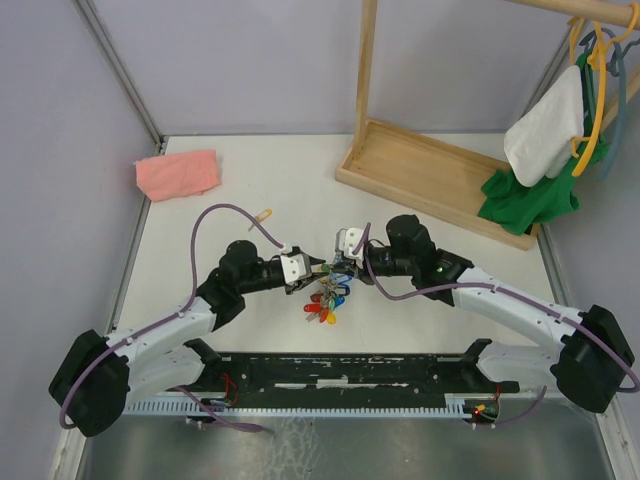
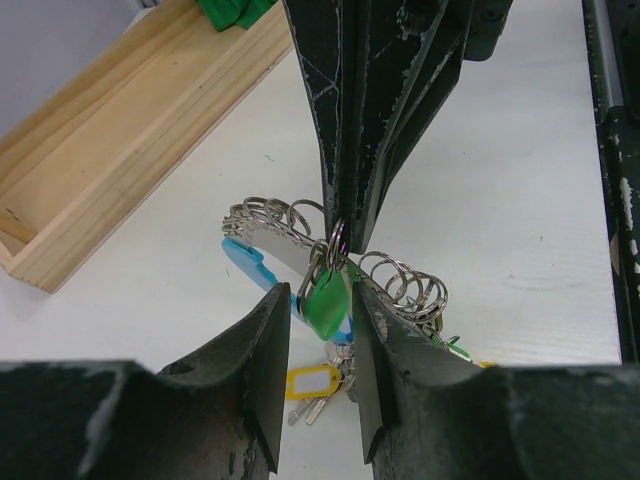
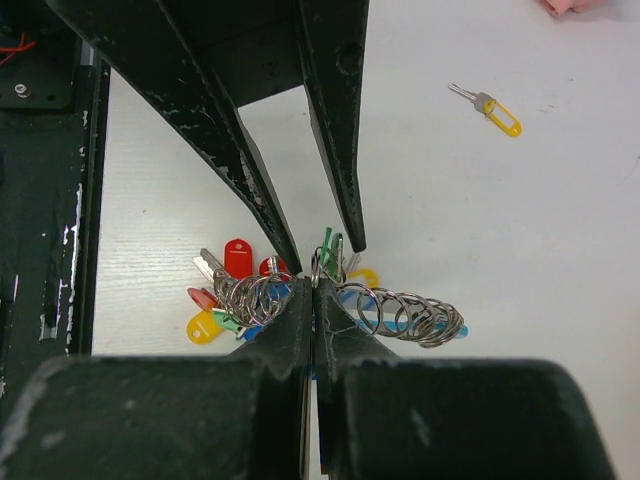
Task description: Put the keys on the keyring
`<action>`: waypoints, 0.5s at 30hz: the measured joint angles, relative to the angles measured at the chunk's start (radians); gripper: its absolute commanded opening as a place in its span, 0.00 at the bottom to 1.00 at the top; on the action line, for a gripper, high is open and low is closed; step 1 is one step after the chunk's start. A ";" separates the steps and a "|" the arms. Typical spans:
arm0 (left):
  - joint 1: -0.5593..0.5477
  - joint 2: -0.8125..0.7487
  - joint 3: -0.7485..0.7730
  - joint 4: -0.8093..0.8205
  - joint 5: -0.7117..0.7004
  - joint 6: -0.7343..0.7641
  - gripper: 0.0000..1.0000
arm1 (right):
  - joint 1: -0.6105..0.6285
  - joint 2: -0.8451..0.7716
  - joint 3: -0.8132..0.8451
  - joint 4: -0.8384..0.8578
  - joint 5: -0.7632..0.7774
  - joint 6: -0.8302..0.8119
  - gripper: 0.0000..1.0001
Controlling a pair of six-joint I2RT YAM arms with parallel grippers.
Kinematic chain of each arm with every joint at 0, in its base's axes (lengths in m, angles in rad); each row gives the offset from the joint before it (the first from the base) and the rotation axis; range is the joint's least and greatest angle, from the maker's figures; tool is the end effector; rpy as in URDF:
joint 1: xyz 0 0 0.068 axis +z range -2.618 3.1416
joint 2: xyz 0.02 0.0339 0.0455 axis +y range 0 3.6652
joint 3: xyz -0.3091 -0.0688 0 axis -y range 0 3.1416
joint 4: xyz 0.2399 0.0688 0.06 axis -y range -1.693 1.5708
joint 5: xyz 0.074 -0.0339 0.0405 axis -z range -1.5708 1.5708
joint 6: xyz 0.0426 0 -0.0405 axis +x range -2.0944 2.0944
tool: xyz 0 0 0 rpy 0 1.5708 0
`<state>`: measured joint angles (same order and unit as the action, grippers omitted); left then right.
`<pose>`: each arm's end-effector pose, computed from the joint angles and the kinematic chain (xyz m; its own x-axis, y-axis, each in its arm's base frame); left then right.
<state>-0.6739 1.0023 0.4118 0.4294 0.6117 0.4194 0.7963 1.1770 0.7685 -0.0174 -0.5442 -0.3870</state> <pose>0.1361 -0.1400 0.2728 0.2739 0.2079 -0.9390 0.9222 0.2204 0.3178 0.1563 0.1912 0.3131 0.0877 -0.3721 -0.9240 -0.9807 0.1305 -0.1456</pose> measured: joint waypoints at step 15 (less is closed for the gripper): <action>0.003 0.075 0.006 0.021 0.040 -0.004 0.03 | 0.000 -0.025 -0.093 0.154 -0.019 0.059 0.01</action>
<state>-0.6712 1.0775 0.4175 0.4503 0.6514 0.4156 0.7963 1.1519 0.6754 0.1364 -0.5636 -0.3283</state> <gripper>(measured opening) 0.062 0.015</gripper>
